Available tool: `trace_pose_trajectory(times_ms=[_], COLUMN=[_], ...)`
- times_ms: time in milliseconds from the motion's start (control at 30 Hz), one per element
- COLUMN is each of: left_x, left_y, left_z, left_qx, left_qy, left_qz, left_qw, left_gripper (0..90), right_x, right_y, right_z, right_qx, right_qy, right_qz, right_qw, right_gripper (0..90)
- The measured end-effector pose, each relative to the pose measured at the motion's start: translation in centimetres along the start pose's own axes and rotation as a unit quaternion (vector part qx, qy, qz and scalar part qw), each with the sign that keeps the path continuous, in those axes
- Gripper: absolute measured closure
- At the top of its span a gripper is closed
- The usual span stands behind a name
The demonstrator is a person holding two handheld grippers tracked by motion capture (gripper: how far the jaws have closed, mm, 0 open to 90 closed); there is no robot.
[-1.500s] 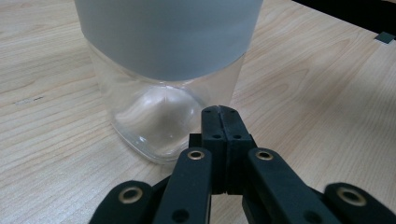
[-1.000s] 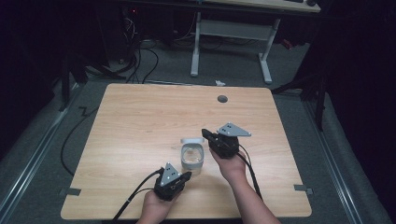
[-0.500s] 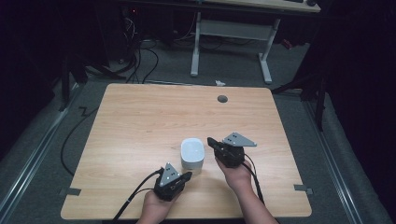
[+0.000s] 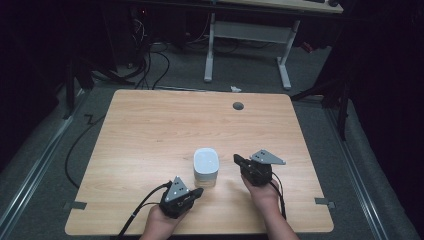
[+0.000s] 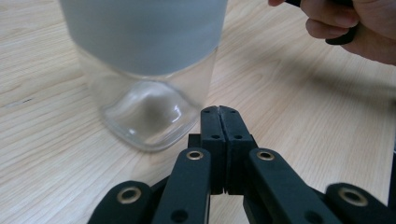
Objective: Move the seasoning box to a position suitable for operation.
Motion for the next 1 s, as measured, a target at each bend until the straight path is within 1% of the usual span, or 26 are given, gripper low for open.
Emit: trace_pose_trajectory(times_ms=[100, 167, 300, 333, 367, 433, 467, 500, 600, 700, 733, 800, 867, 900, 933, 1000], left_x=[-0.6, -1.1, -2.6, -3.2, -3.8, -4.9, -5.6, -6.1, -7.8, -9.8, -10.5, -11.6, -12.4, -12.7, -12.9, -13.4], left_y=[0.6, 1.2, 2.5, 2.8, 3.2, 4.0, 4.3, 4.7, 5.4, 5.9, 6.0, 6.3, 6.6, 6.6, 6.7, 7.0], left_z=[0.6, 1.0, 2.1, 2.3, 2.6, 3.2, 3.5, 3.7, 4.6, 5.5, 5.9, 6.9, 8.0, 8.4, 8.8, 9.5], left_qx=[0.001, 0.006, 0.014, 0.018, 0.022, 0.034, 0.037, 0.042, 0.054, 0.065, 0.070, 0.077, 0.089, 0.094, 0.095, 0.101], left_qy=[0.008, 0.016, 0.031, 0.039, 0.046, 0.058, 0.066, 0.074, 0.099, 0.132, 0.142, 0.155, 0.163, 0.167, 0.173, 0.189], left_qz=[-0.015, -0.024, -0.020, -0.023, -0.021, -0.010, -0.012, -0.010, -0.013, -0.027, -0.024, -0.009, 0.005, 0.009, 0.005, -0.006], left_qw=[0.9999, 0.9996, 0.9992, 0.9988, 0.9985, 0.9977, 0.9971, 0.9963, 0.9935, 0.9887, 0.9871, 0.9849, 0.9827, 0.9815, 0.9802, 0.9766], left_gripper=[88.9, 88.1, 86.3, 86.3, 86.2, 84.6, 83.4, 82.1, 78.4, 72.3, 70.8, 70.7, 70.7, 70.7, 70.7, 69.5], right_x=[0.6, 1.1, 1.9, 2.2, 2.4, 2.8, 3.0, 3.2, 3.9, 5.0, 5.4, 6.1, 6.5, 6.6, 6.7, 6.7], right_y=[-0.7, -1.2, -2.1, -2.2, -2.3, -2.6, -2.7, -2.8, -3.1, -3.7, -3.9, -4.4, -4.9, -5.2, -5.5, -5.9], right_z=[0.4, 0.7, 1.2, 1.4, 1.6, 2.0, 2.1, 2.3, 2.8, 3.4, 3.5, 3.9, 4.3, 4.5, 4.7, 5.2], right_qx=[-0.004, -0.008, -0.011, -0.011, -0.011, -0.011, -0.012, -0.013, -0.015, -0.017, -0.017, -0.017, -0.016, -0.017, -0.017, -0.011], right_qy=[-0.006, -0.011, -0.019, -0.020, -0.023, -0.026, -0.028, -0.031, -0.040, -0.054, -0.059, -0.066, -0.071, -0.076, -0.080, -0.085], right_qz=[-0.003, -0.006, -0.014, -0.016, -0.018, -0.020, -0.018, -0.015, -0.015, -0.019, -0.023, -0.034, -0.043, -0.045, -0.043, -0.040], right_qw=[1.0000, 0.9999, 0.9997, 0.9996, 0.9995, 0.9994, 0.9994, 0.9993, 0.9990, 0.9982, 0.9978, 0.9971, 0.9964, 0.9960, 0.9957, 0.9955], right_gripper=[88.3, 87.9, 86.9, 86.6, 86.4, 86.2, 85.9, 84.9, 84.0, 83.9, 83.9, 83.9, 83.7, 83.3, 82.7, 81.9])
Point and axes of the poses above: each handheld gripper's, and its own axes: z roughly backward along the jaws, y roughly out of its top, x roughly to its right, the point moved 5 cm from there along -z, roughly forward along the jaws, and after that the axes turned 2 degrees about -y, right-handed, at the moved point
